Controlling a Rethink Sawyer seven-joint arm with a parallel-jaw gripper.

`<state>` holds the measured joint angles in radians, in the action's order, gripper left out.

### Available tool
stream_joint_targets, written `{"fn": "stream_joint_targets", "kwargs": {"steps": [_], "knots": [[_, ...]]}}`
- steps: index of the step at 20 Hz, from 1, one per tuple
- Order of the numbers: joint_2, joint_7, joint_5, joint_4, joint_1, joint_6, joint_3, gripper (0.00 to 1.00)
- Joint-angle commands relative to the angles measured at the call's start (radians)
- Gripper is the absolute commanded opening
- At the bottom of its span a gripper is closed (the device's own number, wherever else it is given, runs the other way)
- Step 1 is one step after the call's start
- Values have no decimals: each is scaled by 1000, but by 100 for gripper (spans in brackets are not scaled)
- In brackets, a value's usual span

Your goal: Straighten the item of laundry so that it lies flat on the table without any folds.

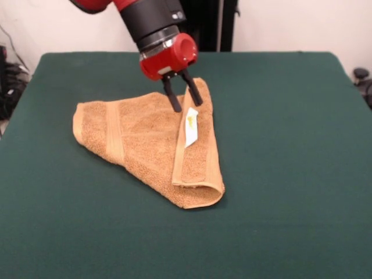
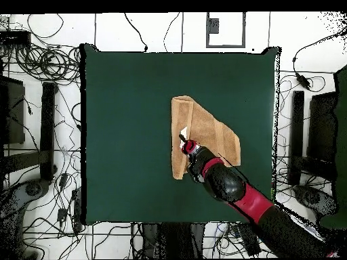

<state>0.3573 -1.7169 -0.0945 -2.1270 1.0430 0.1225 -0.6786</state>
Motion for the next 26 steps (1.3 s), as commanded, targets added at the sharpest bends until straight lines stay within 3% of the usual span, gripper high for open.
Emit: {"fn": "stream_joint_targets", "kwargs": {"steps": [1,26], "knots": [[-70,-154,26,81,-39,-69,-54,100],[-117,-99,-34,174,-56,-54,3,100]]}}
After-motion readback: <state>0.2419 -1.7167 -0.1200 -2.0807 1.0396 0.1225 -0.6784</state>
